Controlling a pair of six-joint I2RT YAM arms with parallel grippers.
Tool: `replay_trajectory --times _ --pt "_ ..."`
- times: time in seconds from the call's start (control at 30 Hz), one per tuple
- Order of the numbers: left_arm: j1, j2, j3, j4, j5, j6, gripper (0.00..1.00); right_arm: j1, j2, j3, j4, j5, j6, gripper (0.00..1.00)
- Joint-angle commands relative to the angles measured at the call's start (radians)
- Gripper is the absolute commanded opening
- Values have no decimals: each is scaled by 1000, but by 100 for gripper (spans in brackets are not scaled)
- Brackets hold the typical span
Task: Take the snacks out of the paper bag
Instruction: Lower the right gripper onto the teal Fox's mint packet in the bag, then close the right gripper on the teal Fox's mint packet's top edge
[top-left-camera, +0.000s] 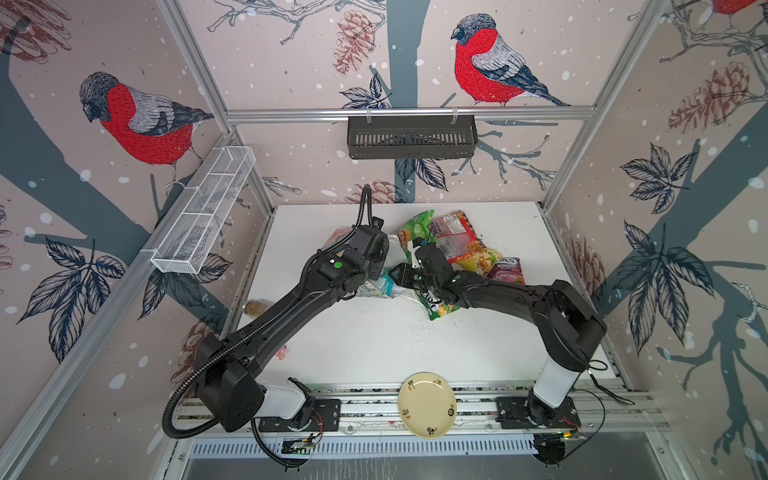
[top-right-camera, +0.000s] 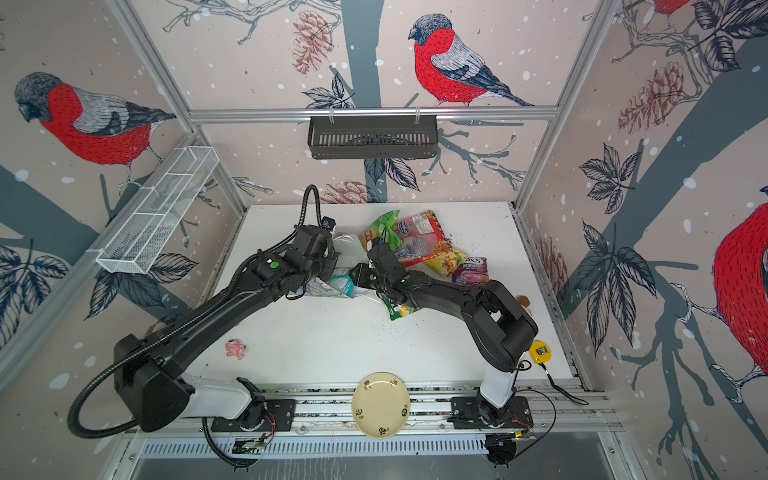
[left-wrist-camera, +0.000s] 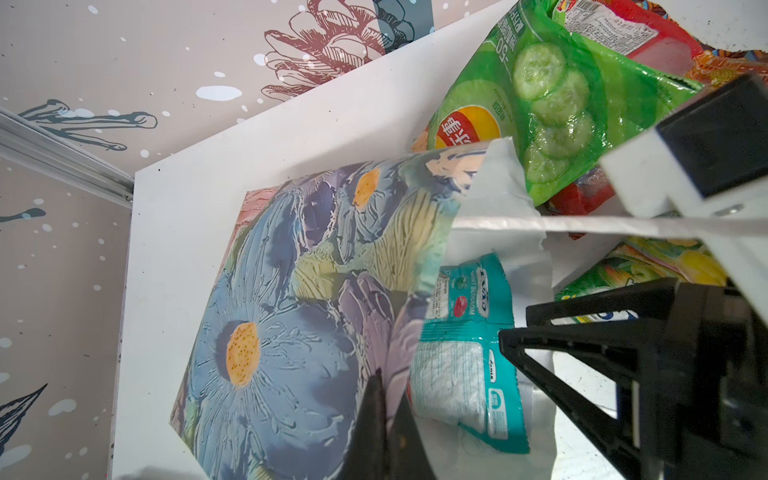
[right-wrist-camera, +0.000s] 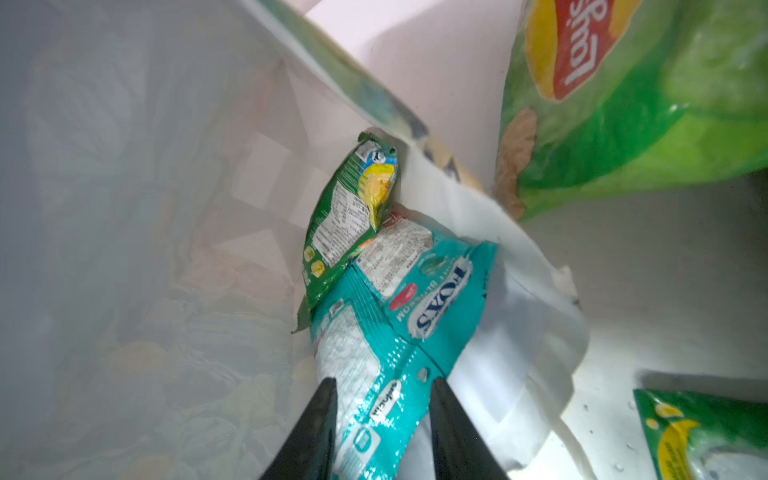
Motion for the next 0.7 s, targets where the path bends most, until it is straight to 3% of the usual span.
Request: replay_trajectory --times 0.0,0.67 --pt "0 -6 -2 21 0 0 0 1 15 9 -15 -20 24 40" --pt "0 -6 7 30 32 3 0 16 100 59 25 -57 57 45"
